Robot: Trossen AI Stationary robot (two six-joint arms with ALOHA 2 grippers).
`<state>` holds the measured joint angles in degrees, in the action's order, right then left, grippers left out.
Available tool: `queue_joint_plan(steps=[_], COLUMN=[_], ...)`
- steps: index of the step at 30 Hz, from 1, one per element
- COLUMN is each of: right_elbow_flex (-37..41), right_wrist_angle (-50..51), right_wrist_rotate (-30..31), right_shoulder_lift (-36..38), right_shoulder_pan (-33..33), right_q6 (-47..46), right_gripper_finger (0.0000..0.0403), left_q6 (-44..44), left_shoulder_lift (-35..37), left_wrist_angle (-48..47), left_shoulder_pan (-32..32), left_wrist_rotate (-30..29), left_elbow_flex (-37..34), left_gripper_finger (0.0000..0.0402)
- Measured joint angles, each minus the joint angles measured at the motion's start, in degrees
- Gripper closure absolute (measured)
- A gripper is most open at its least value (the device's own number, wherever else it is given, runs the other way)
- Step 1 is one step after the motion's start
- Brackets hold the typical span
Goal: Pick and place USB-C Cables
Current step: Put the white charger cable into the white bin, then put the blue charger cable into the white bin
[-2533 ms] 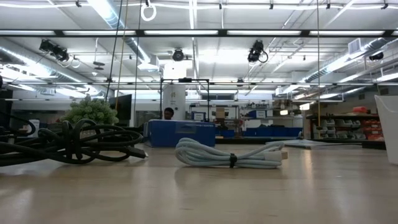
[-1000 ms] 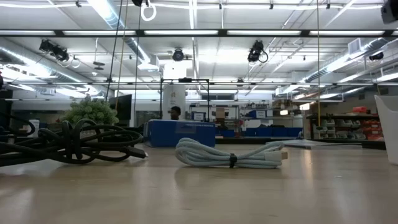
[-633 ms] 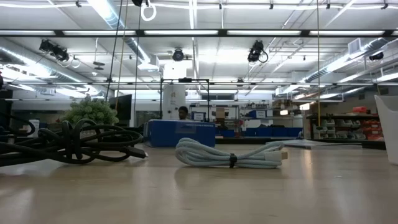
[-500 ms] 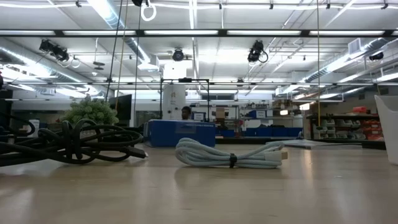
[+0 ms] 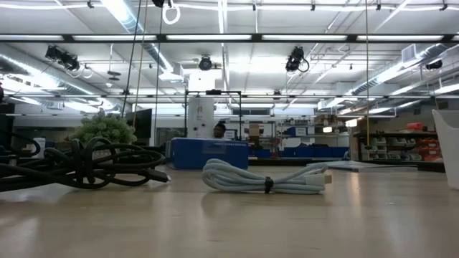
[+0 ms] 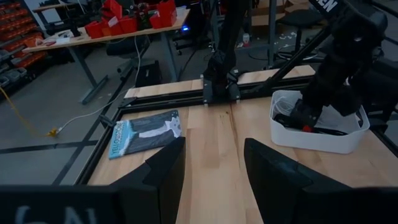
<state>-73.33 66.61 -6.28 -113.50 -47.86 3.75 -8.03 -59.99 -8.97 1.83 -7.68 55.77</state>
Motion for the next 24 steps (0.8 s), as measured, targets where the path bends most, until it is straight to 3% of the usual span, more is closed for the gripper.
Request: queue_joint_plan(steps=[14, 21, 24], right_elbow_flex=[-14.73, -24.62, -26.22], right_wrist_angle=[16.84, 12.78, 9.53], right_wrist_rotate=[3.82, 26.11, 32.37], right_shoulder_lift=[-0.21, -0.17, 0.90], right_shoulder_pan=[0.26, 3.18, 4.95], right_q6=[-7.98, -10.07, -9.97], right_gripper_finger=[0.0233, 0.0233, 0.0233], left_q6=[1.14, 1.36, 1.40], left_shoulder_lift=[0.00, 0.00, 0.00], left_wrist_angle=[-0.11, -0.19, -1.15], left_shoulder_pan=[0.00, 0.00, 0.01], left_wrist_rotate=[0.00, 0.00, 0.00], left_elbow_flex=[0.00, 0.00, 0.00], left_gripper_finger=[0.0230, 0.0230, 0.0230])
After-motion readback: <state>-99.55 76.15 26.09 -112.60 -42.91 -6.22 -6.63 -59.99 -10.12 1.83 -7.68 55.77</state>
